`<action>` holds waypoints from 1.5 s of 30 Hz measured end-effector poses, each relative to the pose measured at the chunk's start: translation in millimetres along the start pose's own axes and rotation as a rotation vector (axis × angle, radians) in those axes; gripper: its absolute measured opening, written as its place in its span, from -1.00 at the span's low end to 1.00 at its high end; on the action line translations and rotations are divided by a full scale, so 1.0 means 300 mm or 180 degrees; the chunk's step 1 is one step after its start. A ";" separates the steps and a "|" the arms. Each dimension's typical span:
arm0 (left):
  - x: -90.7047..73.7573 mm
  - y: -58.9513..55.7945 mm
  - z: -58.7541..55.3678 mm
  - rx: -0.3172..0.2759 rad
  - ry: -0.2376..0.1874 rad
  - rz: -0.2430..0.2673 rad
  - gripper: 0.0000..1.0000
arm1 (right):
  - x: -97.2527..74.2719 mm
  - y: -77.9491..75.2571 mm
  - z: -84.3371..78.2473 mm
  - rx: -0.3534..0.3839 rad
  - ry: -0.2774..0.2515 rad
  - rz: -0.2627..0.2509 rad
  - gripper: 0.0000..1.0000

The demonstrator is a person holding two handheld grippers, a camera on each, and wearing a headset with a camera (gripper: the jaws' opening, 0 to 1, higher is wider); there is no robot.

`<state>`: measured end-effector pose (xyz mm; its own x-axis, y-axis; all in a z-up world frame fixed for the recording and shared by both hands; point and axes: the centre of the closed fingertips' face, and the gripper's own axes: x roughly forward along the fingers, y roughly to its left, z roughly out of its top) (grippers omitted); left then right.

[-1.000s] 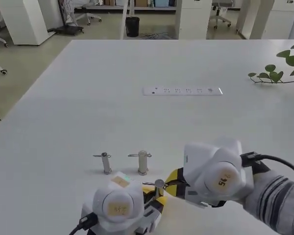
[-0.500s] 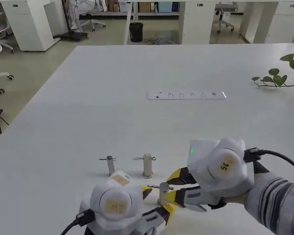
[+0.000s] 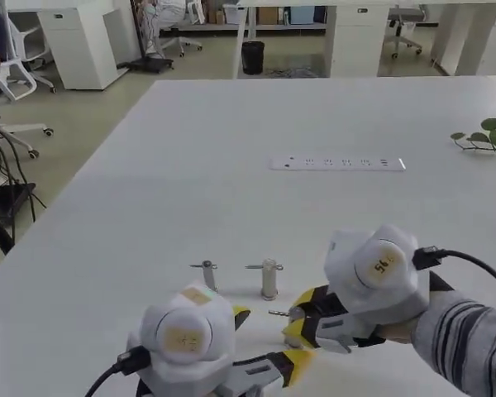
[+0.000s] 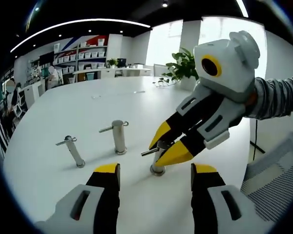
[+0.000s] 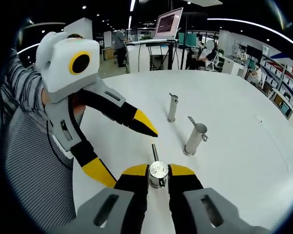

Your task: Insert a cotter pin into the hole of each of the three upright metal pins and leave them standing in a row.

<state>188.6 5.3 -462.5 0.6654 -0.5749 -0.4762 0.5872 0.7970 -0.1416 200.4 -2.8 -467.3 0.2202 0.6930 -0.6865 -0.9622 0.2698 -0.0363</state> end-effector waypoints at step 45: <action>-0.163 0.200 0.061 -0.0007 -0.0305 0.0422 0.93 | -0.058 -0.224 -0.040 -0.0217 0.0256 0.0085 -0.82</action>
<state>199.6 77.8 -431.7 0.7779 -0.4795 -0.4060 0.4904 0.8674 -0.0849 259.4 -41.2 -461.7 0.1836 0.6428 -0.7438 -0.9768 0.2041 -0.0647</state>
